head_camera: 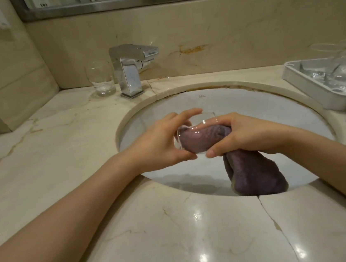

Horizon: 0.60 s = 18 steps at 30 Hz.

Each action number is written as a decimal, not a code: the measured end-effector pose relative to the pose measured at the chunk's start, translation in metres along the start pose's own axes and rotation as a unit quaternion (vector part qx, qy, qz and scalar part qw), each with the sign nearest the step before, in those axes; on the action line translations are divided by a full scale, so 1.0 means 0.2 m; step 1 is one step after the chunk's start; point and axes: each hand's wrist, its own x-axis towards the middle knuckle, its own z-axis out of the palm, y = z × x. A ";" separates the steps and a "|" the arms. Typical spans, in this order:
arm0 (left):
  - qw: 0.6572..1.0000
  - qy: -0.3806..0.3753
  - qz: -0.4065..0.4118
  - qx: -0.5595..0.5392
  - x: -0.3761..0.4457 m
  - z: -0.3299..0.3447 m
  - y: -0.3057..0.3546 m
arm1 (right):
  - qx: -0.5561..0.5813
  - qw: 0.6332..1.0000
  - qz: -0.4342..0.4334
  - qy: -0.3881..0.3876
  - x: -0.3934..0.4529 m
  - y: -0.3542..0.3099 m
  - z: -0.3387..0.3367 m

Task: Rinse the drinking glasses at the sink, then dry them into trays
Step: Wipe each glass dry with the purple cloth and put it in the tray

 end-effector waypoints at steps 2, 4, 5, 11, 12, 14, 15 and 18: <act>0.999 0.028 0.022 0.033 0.00 -0.02 0.00 | 0.038 0.999 -0.014 0.012 -0.01 -0.01 -0.01; 0.995 0.063 0.039 0.073 0.01 -0.05 0.00 | 0.083 0.996 -0.032 0.020 -0.01 -0.03 -0.01; 0.992 0.080 0.046 0.090 0.01 -0.07 -0.01 | 0.105 0.993 -0.040 0.023 -0.02 -0.04 -0.01; 0.982 0.133 0.060 0.120 0.01 -0.10 0.02 | 0.159 0.983 -0.088 0.022 -0.04 -0.06 -0.06; 0.981 0.142 0.056 0.117 0.02 -0.10 0.02 | 0.161 0.982 -0.092 0.029 -0.05 -0.07 -0.07; 0.980 0.155 0.047 0.114 0.02 -0.10 0.04 | 0.164 0.980 -0.100 0.050 -0.06 -0.09 -0.09; 0.980 0.160 0.041 0.110 0.01 -0.11 0.05 | 0.161 0.979 -0.104 0.065 -0.07 -0.10 -0.10; 0.982 0.176 0.023 0.059 0.01 -0.14 0.07 | 0.114 0.975 -0.139 0.127 -0.11 -0.18 -0.11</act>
